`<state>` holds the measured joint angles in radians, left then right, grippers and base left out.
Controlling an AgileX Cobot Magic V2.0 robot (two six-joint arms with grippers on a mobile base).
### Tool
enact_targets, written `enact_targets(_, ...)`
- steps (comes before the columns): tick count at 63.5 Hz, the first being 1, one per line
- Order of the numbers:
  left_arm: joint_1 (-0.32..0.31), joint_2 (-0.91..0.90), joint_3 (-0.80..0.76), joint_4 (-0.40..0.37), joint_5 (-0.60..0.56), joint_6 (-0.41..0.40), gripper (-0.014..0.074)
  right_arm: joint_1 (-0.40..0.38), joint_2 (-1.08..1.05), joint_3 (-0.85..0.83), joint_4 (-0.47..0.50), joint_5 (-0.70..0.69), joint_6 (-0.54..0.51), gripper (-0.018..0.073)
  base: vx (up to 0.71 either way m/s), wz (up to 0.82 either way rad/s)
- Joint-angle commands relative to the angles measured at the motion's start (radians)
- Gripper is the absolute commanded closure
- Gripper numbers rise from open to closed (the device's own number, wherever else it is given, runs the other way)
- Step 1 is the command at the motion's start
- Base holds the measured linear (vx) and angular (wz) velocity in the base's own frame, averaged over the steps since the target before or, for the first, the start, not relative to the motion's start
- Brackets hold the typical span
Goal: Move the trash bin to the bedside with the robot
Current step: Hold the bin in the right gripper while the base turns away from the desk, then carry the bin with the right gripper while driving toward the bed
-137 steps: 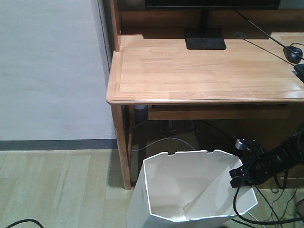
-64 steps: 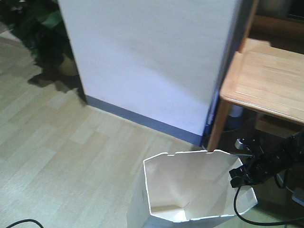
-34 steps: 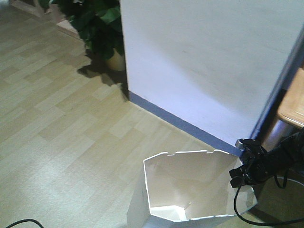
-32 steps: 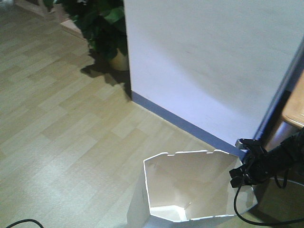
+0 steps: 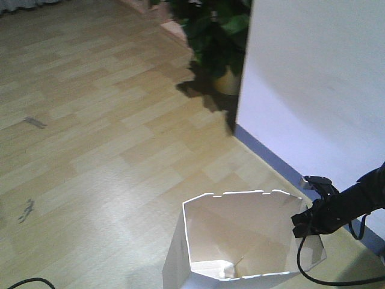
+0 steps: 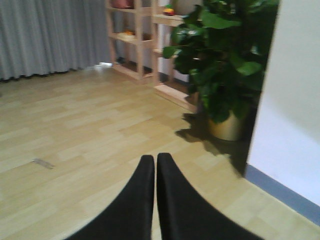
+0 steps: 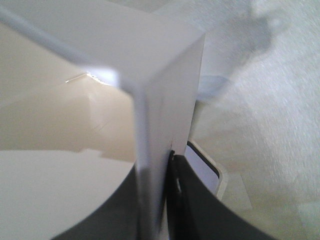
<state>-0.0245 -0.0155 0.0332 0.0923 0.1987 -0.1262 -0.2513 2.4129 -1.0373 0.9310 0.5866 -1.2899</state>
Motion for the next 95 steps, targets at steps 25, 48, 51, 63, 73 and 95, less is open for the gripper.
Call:
enact_targets(25, 0.000, -0.013, 0.026, 0.000, -0.081, -0.002, 0.0602, -0.002, -0.079, -0.012, 0.061, 0.203, 0.002, 0.0566, 0.15, 0.66)
enact_targets(48, 0.000, -0.013, 0.026, 0.000, -0.081, -0.002, 0.0602, -0.002, -0.079, -0.012, 0.061, 0.203, 0.002, 0.0566, 0.17, 0.56)
enact_targets(51, 0.000, -0.013, 0.026, 0.000, -0.081, -0.002, 0.0602, -0.002, -0.079, -0.012, 0.061, 0.203, 0.002, 0.0566, 0.18, 0.41)
enact_targets(63, 0.000, -0.013, 0.026, 0.000, -0.081, -0.002, 0.0602, -0.002, -0.079, -0.012, 0.061, 0.203, 0.002, 0.0566, 0.19, 0.28)
enact_targets(73, 0.000, -0.013, 0.026, 0.000, -0.081, -0.002, 0.0602, -0.002, -0.079, -0.012, 0.061, 0.203, 0.002, 0.0566, 0.22, 0.11)
enact_targets(95, 0.000, -0.013, 0.026, 0.000, -0.081, -0.002, 0.0602, -0.002, -0.079, -0.012, 0.061, 0.203, 0.002, 0.0566, 0.26, 0.00)
